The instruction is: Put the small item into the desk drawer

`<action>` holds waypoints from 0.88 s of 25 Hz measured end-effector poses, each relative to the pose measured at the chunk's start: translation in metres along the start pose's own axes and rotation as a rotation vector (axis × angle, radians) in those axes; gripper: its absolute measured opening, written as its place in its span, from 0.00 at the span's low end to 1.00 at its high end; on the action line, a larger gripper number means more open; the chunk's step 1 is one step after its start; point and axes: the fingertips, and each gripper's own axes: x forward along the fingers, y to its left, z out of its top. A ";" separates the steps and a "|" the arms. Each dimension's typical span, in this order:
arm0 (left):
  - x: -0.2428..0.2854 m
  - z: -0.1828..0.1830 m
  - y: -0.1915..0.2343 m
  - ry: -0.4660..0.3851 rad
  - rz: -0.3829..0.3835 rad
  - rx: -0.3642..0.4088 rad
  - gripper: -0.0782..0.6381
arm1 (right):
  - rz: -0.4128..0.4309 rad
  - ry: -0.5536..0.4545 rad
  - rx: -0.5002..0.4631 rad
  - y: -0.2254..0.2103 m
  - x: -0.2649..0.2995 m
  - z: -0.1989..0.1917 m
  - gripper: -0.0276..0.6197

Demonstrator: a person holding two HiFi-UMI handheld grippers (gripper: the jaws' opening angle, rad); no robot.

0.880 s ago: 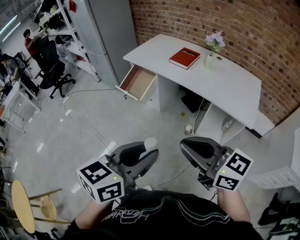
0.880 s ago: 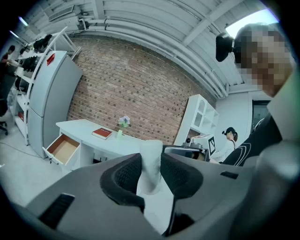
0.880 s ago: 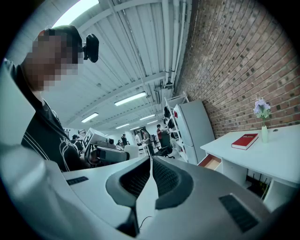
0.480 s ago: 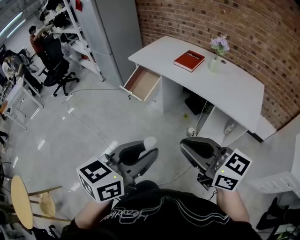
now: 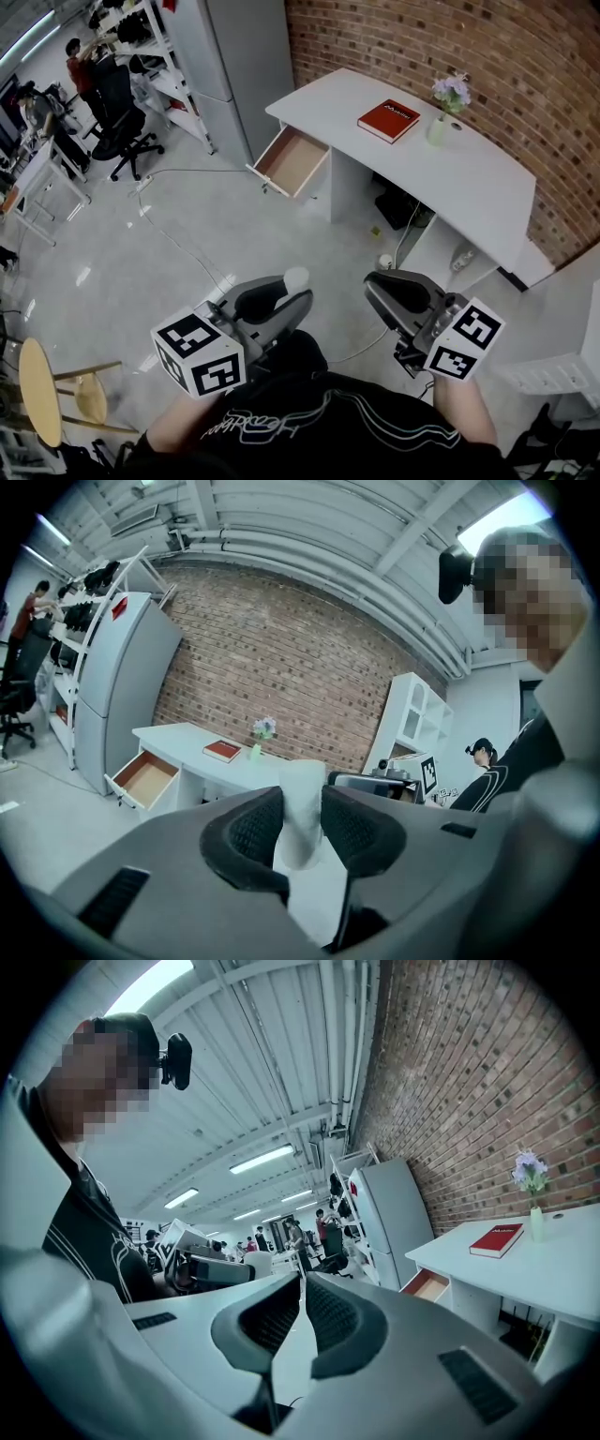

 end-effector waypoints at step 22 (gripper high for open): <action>0.060 -0.003 0.088 0.016 -0.025 0.004 0.30 | -0.038 0.023 0.033 -0.079 0.059 -0.018 0.12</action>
